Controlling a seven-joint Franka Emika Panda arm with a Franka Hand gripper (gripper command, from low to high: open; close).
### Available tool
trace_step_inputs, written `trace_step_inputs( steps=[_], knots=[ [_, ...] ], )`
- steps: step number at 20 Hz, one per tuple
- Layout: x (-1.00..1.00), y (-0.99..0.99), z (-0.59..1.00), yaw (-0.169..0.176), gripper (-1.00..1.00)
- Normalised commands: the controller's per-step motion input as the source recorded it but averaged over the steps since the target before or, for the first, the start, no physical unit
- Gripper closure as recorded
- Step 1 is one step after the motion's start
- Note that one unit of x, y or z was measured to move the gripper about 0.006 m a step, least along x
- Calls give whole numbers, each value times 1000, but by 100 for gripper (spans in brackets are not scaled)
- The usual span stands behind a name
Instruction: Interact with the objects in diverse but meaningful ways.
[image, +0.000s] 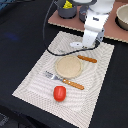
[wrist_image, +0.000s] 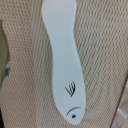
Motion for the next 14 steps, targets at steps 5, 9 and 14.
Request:
trace_step_inputs(
  steps=[5, 9, 14],
  knots=[
    [-547, 85, -201, 29, -100],
    [-521, 44, -184, 24, -100],
    [-507, 4, -233, 22, -100]
  ],
)
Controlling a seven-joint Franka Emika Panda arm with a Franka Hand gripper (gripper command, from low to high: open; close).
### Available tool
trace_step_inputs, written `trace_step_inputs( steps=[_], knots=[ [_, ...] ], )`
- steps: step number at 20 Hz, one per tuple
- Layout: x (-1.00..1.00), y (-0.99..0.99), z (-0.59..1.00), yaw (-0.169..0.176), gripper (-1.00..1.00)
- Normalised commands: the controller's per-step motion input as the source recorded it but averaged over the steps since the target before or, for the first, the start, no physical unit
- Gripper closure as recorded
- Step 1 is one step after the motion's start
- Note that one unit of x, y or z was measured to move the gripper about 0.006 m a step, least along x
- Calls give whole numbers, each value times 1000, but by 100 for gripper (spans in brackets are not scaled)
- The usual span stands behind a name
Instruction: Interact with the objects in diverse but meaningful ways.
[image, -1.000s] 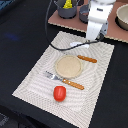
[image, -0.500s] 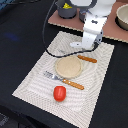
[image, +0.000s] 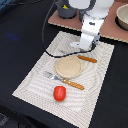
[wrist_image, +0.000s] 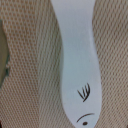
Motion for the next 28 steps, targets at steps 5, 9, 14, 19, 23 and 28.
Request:
trace_step_inputs(
  steps=[5, 9, 14, 19, 23, 28],
  knots=[
    [-412, 0, -258, 18, 100],
    [-411, 0, -301, 12, 100],
    [-385, 0, -305, 7, 100],
    [-373, 0, -295, 1, 100],
    [-302, 0, -189, 0, 100],
    [-47, 248, 861, 6, 100]
  ],
)
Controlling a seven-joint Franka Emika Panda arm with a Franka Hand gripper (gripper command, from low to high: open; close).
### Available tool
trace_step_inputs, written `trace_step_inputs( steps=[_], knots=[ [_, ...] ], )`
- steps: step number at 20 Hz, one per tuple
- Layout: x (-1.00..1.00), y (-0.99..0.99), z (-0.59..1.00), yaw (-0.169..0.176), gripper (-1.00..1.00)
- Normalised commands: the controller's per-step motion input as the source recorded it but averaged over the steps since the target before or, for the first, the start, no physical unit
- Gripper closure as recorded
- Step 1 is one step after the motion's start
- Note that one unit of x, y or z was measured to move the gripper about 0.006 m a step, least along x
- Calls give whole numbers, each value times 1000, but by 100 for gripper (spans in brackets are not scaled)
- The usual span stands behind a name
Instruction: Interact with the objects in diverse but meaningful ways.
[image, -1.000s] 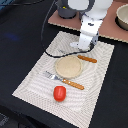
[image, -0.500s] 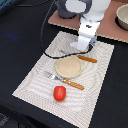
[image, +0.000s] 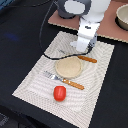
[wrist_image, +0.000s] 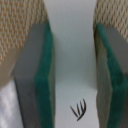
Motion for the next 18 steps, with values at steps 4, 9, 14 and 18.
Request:
trace_step_inputs(
  steps=[4, 9, 14, 18],
  knots=[
    [-156, 406, 1000, 9, 100],
    [-317, 394, 983, 3, 100],
    [-365, 507, 740, 12, 100],
    [-362, 568, 449, 15, 100]
  ],
)
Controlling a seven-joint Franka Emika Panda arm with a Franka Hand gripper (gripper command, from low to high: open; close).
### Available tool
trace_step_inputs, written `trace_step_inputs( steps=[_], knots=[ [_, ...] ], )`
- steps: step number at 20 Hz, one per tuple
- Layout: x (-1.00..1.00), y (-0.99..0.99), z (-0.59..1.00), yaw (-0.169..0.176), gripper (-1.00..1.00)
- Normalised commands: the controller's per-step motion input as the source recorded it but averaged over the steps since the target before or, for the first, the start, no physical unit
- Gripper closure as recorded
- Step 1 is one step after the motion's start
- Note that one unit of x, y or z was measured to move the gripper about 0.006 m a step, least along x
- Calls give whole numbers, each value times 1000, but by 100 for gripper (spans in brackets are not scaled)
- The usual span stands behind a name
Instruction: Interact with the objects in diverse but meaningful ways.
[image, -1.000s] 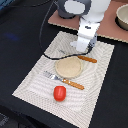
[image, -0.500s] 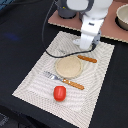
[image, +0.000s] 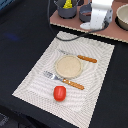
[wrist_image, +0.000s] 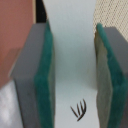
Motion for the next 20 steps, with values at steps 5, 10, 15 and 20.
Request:
trace_step_inputs(
  steps=[5, 10, 15, 20],
  knots=[
    [-365, 615, 54, 16, 100],
    [-399, 618, -3, 19, 100],
    [-322, 550, -80, 10, 100],
    [-229, 491, -122, 2, 100]
  ],
)
